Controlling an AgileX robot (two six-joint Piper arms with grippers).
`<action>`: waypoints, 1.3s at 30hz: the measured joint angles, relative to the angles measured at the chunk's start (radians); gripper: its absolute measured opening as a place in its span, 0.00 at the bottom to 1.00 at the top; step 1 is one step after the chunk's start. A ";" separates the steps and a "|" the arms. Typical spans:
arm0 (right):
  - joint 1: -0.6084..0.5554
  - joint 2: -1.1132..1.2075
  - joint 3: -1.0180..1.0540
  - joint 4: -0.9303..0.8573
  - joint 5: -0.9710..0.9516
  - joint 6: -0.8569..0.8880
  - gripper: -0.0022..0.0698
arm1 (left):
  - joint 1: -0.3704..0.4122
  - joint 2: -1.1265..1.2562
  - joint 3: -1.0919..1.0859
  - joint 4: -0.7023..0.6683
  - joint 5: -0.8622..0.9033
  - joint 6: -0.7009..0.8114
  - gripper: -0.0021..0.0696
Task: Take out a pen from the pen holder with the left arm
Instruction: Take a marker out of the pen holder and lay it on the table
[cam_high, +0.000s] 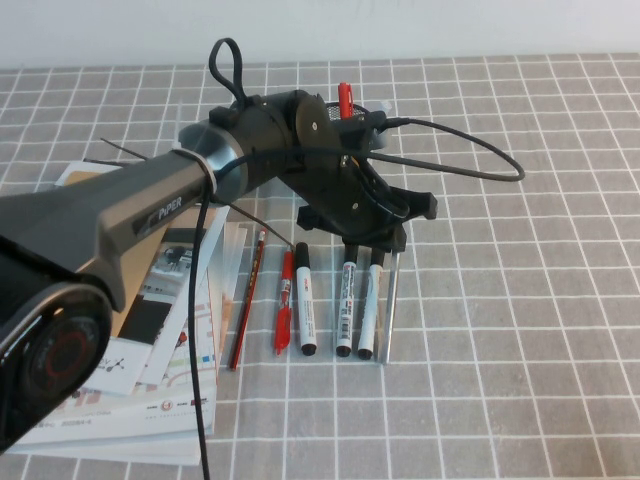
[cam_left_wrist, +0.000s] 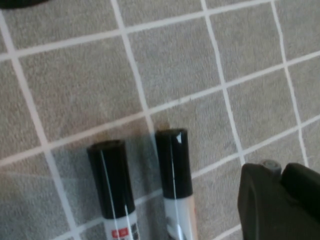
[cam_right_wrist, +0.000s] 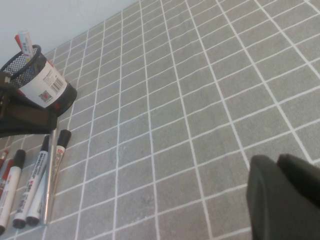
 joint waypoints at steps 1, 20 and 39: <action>0.000 0.000 0.000 0.000 0.000 0.000 0.01 | 0.000 0.002 0.000 0.000 -0.009 -0.003 0.08; 0.000 0.000 0.000 0.000 0.000 0.000 0.01 | 0.000 0.017 0.000 0.020 -0.068 -0.016 0.11; 0.000 0.000 0.000 0.000 0.000 0.000 0.01 | -0.007 0.016 -0.051 0.004 0.048 -0.007 0.18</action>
